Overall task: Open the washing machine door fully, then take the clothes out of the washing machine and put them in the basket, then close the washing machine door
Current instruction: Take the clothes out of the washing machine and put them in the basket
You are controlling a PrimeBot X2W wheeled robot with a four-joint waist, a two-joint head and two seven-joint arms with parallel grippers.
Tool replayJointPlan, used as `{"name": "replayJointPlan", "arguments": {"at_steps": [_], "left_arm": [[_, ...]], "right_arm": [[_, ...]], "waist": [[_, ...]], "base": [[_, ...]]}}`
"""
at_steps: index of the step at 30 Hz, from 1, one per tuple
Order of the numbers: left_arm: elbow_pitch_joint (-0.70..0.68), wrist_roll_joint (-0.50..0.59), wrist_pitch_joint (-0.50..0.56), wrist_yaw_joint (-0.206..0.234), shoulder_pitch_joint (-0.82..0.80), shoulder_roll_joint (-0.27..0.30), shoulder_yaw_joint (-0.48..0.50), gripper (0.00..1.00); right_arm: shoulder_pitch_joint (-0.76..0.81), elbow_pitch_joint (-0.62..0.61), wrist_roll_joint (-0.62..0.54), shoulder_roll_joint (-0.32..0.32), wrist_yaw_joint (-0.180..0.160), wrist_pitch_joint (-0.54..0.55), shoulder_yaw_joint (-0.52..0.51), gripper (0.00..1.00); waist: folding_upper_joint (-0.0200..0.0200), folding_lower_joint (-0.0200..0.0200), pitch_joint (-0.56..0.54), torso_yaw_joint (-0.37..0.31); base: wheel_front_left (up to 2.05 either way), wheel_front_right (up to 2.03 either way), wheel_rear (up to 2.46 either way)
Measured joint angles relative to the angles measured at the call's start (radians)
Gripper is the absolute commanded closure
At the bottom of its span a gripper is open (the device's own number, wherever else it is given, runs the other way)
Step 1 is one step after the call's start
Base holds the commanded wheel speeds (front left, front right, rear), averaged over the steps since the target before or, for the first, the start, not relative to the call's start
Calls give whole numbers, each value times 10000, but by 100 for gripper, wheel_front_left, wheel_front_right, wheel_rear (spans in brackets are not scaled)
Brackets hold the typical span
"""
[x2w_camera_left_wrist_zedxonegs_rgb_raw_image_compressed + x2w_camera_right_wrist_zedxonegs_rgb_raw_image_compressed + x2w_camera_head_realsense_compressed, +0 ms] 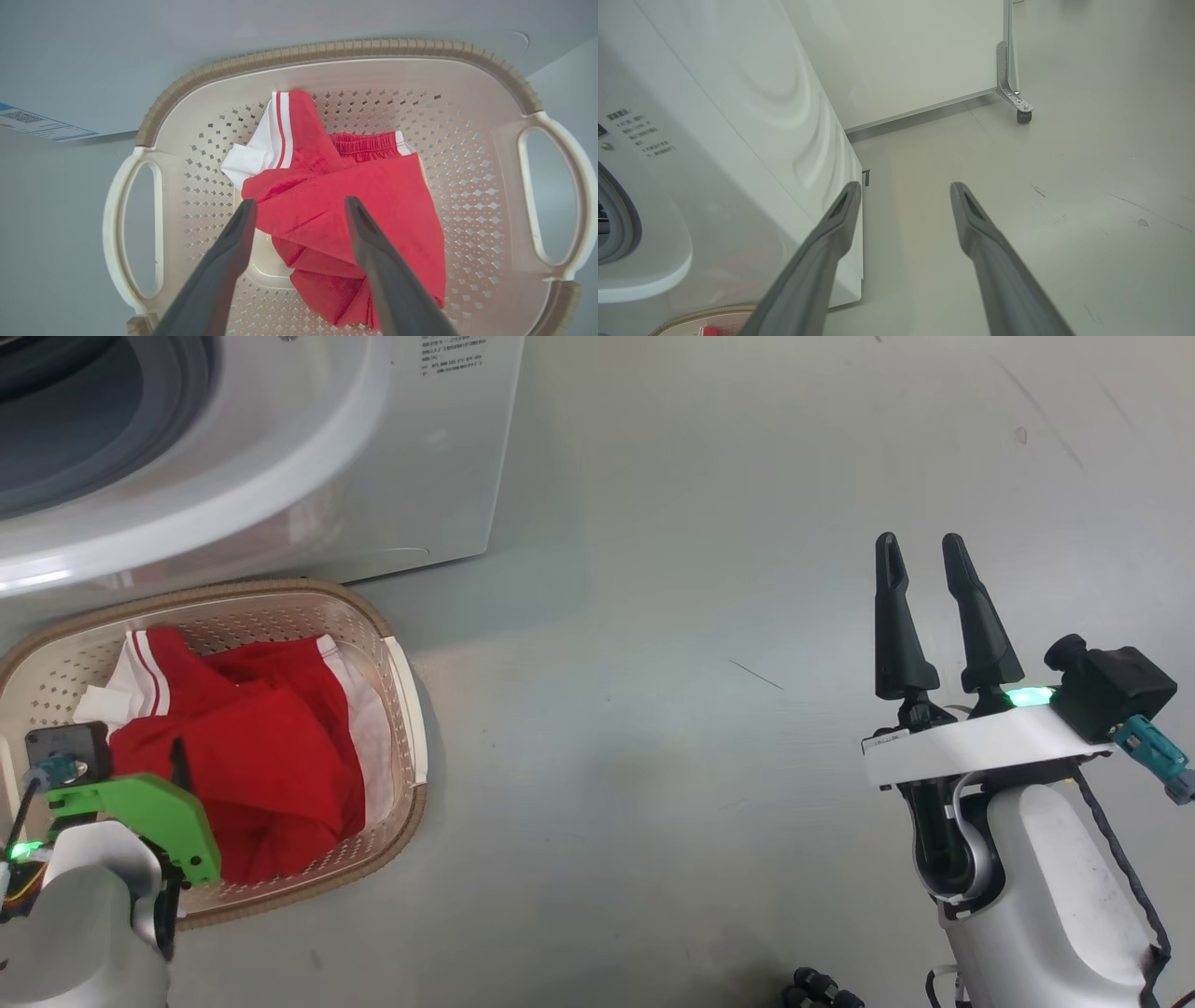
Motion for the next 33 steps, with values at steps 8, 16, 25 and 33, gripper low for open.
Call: {"name": "replayJointPlan", "arguments": {"at_steps": [8,16,25,33], "left_arm": [[-6,82,-807,-337,-363,-138,-368,0],[-90,92,-1806,-610,-368,-449,-529,0],[-790,96,-2215,-803,-322,-1020,-924,0],[-1471,136,-2240,-955,221,-1237,-1131,0]], "right_arm": [[-12,63,12,-4,0,0,-54,0],[-40,226,33,-6,0,0,-146,0],[85,472,-31,-21,0,0,-608,0],[707,681,-186,-21,0,0,-796,0]], "waist": [[0,0,-418,172],[0,0,-1043,385],[0,0,-2057,837],[0,0,-2947,1443]], "base": [[0,0,0],[0,0,0],[0,0,0],[0,0,0]]}}
